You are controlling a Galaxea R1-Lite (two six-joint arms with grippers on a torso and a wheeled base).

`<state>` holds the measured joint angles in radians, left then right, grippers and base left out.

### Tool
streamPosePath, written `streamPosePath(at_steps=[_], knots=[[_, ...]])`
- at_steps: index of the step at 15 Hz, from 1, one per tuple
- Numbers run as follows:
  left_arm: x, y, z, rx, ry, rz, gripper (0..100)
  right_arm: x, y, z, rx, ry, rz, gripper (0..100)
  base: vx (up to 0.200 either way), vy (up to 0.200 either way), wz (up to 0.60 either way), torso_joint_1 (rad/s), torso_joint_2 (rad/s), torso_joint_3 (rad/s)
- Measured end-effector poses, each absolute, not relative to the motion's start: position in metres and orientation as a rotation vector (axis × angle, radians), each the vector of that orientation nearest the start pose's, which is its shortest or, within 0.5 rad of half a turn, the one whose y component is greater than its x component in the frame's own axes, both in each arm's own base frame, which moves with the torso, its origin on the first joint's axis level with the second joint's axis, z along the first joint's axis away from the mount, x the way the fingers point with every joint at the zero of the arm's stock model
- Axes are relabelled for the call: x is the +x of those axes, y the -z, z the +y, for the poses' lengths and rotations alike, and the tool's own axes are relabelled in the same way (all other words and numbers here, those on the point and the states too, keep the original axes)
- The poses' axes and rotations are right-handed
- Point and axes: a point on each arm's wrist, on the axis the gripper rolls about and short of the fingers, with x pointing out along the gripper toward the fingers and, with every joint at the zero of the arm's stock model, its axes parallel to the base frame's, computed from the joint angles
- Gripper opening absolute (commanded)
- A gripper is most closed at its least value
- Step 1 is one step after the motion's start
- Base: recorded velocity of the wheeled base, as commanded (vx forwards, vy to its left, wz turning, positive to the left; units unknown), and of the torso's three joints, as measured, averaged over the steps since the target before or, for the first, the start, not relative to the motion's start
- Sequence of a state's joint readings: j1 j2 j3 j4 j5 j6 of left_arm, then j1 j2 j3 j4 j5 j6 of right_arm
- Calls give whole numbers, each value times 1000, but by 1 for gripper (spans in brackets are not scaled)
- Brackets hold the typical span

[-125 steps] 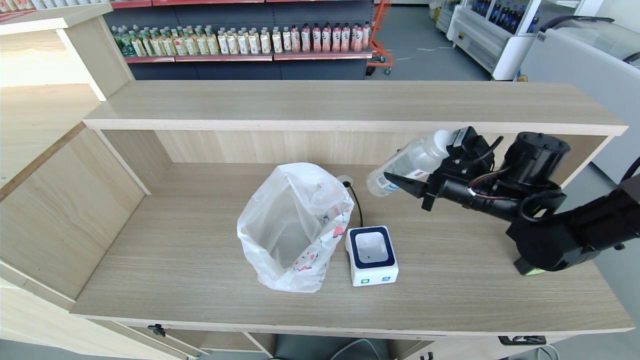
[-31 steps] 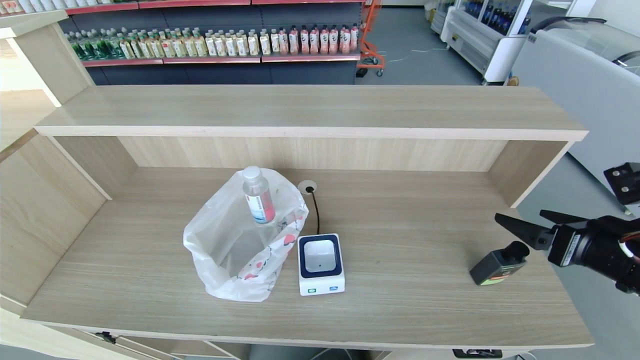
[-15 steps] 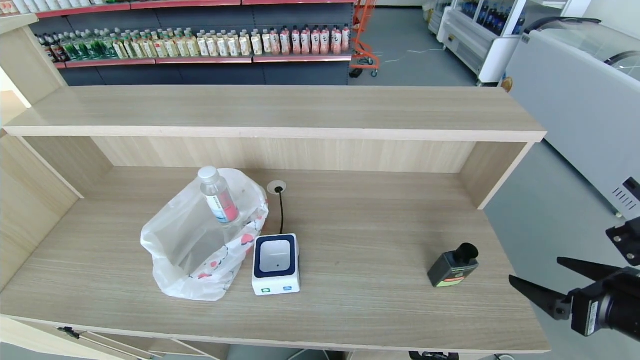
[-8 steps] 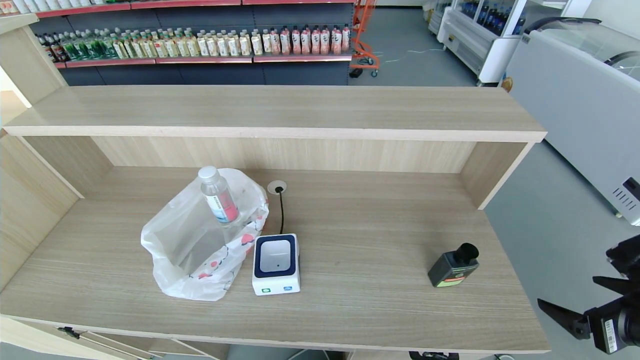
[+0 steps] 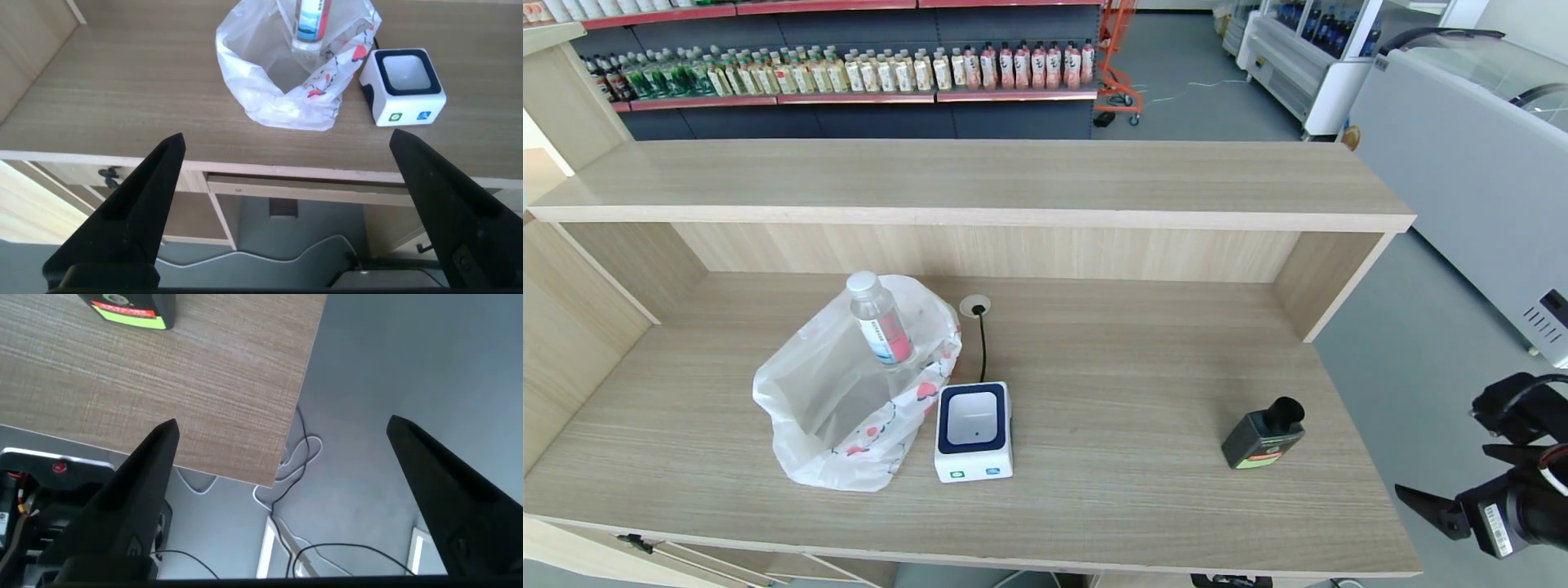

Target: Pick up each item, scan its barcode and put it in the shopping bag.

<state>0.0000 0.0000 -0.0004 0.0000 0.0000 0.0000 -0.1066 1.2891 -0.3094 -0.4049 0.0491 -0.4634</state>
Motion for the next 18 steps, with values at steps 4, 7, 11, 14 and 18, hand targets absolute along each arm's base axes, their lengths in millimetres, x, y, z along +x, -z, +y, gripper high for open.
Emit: streamPosePath(at_steps=[4, 7, 11, 14, 18], knots=[[-23, -76, 0, 0, 1, 0, 100, 174, -123, -13, -416, -117, 612, 100, 0, 0, 0, 0, 0, 0], [-23, -76, 0, 0, 0, 0, 100, 184, -120, -9, -422, -142, 591, 100, 0, 0, 0, 0, 0, 0], [-23, -76, 0, 0, 0, 0, 100, 202, -114, -3, -438, -167, 549, 100, 0, 0, 0, 0, 0, 0], [-23, -76, 0, 0, 0, 0, 100, 212, -106, 5, -447, -208, 550, 100, 0, 0, 0, 0, 0, 0], [-23, -76, 0, 0, 0, 0, 100, 227, -98, 15, -459, -251, 544, 100, 0, 0, 0, 0, 0, 0]])
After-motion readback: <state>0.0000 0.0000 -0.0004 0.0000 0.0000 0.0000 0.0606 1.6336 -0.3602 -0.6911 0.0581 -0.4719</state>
